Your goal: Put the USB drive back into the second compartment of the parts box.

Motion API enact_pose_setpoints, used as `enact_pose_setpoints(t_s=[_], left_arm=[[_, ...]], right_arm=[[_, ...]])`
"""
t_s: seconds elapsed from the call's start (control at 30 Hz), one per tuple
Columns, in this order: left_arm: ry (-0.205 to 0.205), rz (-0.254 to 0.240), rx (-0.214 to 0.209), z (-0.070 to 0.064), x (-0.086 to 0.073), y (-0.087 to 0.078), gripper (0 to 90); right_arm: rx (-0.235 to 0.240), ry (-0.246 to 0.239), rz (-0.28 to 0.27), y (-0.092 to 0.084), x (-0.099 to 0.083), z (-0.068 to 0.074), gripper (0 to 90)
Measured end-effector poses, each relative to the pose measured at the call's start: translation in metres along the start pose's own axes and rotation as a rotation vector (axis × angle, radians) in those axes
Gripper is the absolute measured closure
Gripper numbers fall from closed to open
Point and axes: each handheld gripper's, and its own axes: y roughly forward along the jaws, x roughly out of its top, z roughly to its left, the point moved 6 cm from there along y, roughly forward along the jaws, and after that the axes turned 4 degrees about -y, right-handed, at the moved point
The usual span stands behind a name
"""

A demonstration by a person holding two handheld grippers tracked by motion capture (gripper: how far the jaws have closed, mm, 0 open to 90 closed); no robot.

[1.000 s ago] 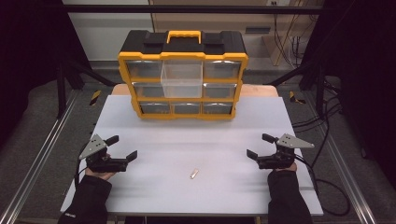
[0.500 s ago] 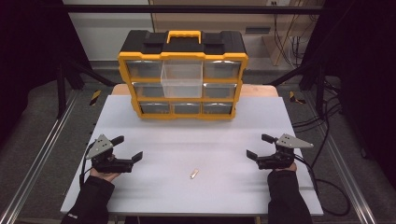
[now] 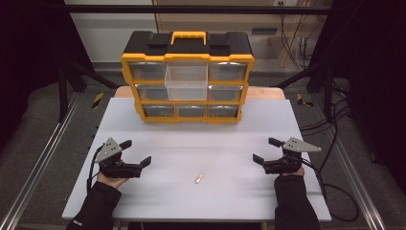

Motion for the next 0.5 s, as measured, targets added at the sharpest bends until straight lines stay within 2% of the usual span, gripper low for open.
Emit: enact_pose_setpoints(t_s=[0.5], left_arm=[[0.001, 0.034, -0.015, -0.022, 0.007, 0.011, 0.1]], right_arm=[[-0.004, -0.002, 0.005, 0.001, -0.001, 0.000, 1.9]])
